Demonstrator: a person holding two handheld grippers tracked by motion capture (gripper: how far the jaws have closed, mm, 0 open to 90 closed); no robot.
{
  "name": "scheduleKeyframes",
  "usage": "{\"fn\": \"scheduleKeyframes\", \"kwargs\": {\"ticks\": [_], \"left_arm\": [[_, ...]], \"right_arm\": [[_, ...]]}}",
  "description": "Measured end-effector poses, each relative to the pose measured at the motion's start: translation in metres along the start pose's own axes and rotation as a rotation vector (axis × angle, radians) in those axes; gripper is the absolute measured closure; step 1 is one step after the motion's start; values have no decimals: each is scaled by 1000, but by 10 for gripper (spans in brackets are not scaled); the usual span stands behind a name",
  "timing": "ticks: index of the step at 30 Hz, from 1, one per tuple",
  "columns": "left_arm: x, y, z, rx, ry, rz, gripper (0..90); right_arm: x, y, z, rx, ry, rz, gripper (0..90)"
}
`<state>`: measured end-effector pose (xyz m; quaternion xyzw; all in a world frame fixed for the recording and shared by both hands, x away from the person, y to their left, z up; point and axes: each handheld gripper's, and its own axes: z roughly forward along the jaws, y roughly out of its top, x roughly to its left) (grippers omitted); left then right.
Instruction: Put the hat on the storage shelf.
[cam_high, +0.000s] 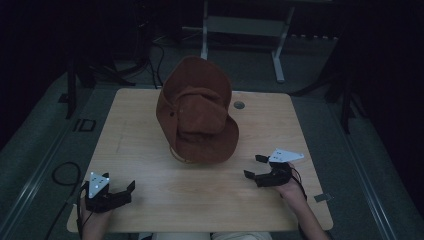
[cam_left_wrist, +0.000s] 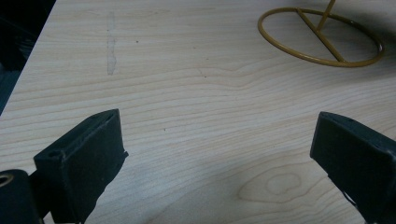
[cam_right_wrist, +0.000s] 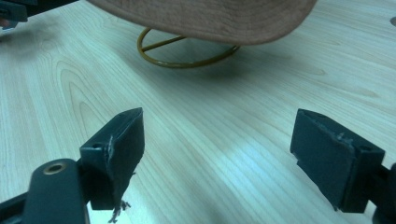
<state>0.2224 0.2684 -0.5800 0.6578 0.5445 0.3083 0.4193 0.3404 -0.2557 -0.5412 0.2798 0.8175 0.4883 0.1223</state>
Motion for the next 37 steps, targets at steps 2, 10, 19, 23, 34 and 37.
{"fn": "scheduleKeyframes", "kwargs": {"ticks": [2,10,19,23,34,37], "left_arm": [[0,0,0,1,1,2,33],[-1,0,0,3,-2,6,33],[-1,-1,0,9,-3,13,33],[-2,-1,0,9,-5,14,33],[-2,-1,1,14,-1,22,33],[-2,-1,1,14,-3,23,33]], "right_arm": [[0,-2,-1,2,-2,2,174],[-1,-27,-9,41,-17,20,169],[2,-35,-18,55,-45,7,165],[1,-43,-24,71,-55,-8,157],[-12,-53,-40,87,-135,-14,156],[-15,-53,-41,81,-141,-11,156]]}}
